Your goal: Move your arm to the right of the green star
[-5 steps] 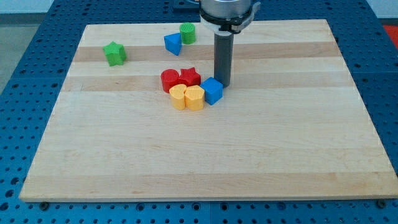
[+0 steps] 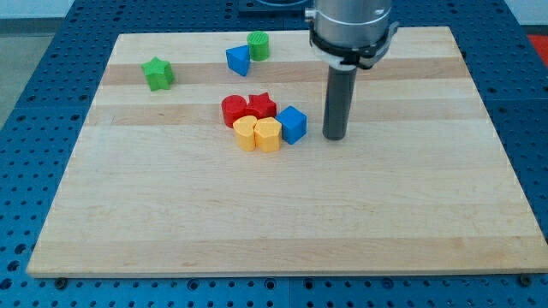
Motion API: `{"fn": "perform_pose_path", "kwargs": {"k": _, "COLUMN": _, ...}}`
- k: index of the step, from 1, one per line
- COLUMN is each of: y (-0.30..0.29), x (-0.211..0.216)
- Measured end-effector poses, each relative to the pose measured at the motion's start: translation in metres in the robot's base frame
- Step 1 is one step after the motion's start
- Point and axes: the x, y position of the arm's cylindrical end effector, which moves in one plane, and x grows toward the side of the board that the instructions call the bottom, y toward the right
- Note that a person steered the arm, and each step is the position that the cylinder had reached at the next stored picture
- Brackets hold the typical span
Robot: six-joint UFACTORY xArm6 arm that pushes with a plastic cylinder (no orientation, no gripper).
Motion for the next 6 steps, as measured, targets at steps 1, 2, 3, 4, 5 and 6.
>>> {"fn": "perform_pose_path", "kwargs": {"k": 1, "y": 0.028, "x": -0.024}}
{"fn": "perform_pose_path", "kwargs": {"k": 2, "y": 0.028, "x": -0.067}}
{"fn": "perform_pose_path", "kwargs": {"k": 3, "y": -0.011, "x": -0.110}}
{"fn": "perform_pose_path", "kwargs": {"k": 4, "y": -0.079, "x": -0.115}}
{"fn": "perform_pose_path", "kwargs": {"k": 5, "y": -0.148, "x": -0.115}}
{"fn": "perform_pose_path", "kwargs": {"k": 6, "y": -0.196, "x": -0.113}}
